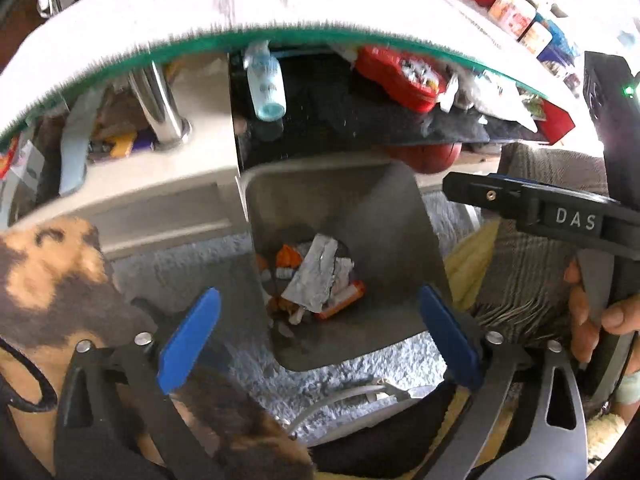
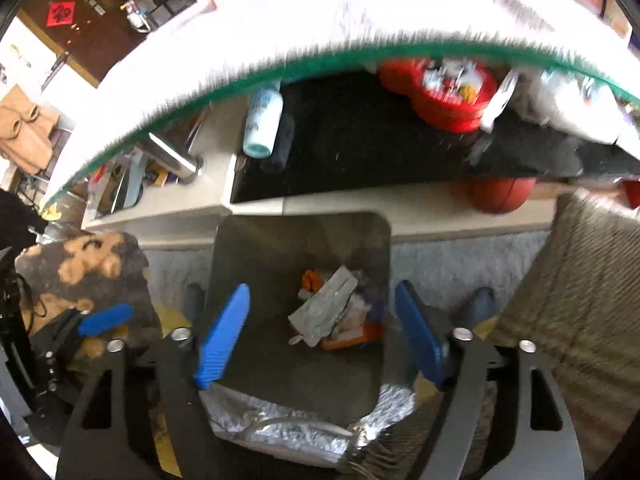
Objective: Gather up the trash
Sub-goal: 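Lower the wrapper and paper into the grey bin and open both tools, then grasp the red-orange horn with the left tool while the right tool grasps the blister pack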
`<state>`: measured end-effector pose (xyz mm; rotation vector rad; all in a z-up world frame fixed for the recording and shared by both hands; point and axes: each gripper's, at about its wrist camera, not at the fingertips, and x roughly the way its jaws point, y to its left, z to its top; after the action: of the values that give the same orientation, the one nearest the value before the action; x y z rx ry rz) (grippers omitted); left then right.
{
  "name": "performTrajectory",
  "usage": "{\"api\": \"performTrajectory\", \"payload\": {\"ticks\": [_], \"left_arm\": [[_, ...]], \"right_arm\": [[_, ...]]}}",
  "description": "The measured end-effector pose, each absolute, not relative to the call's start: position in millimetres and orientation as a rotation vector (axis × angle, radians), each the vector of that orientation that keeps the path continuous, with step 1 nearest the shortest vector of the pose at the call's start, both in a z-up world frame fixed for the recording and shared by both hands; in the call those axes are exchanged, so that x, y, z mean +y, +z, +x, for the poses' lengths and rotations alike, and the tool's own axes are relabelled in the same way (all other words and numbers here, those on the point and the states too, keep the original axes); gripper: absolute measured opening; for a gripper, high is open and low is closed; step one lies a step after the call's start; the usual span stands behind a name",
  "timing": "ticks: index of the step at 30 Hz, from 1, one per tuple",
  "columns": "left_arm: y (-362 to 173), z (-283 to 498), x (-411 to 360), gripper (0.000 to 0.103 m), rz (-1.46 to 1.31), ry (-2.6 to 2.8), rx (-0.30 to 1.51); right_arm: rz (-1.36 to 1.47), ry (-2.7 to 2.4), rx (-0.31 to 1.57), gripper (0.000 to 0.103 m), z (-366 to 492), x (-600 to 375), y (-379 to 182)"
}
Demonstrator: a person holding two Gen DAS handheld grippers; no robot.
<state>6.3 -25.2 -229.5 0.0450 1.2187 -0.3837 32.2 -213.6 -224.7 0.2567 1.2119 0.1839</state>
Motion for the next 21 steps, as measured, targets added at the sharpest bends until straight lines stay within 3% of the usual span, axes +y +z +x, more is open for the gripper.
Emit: {"api": "performTrajectory", "payload": {"ticks": [13,21], "left_arm": [[-138,53,9,0.095,0.043,-0.307,1.016],[-112,108,9,0.095,0.076,-0.296,0.981]], "right_arm": [[0.193,0.165,0.993,0.091,78,-252,-119],[0.142,0.161,0.948,0.091,134,-254,-91]]}}
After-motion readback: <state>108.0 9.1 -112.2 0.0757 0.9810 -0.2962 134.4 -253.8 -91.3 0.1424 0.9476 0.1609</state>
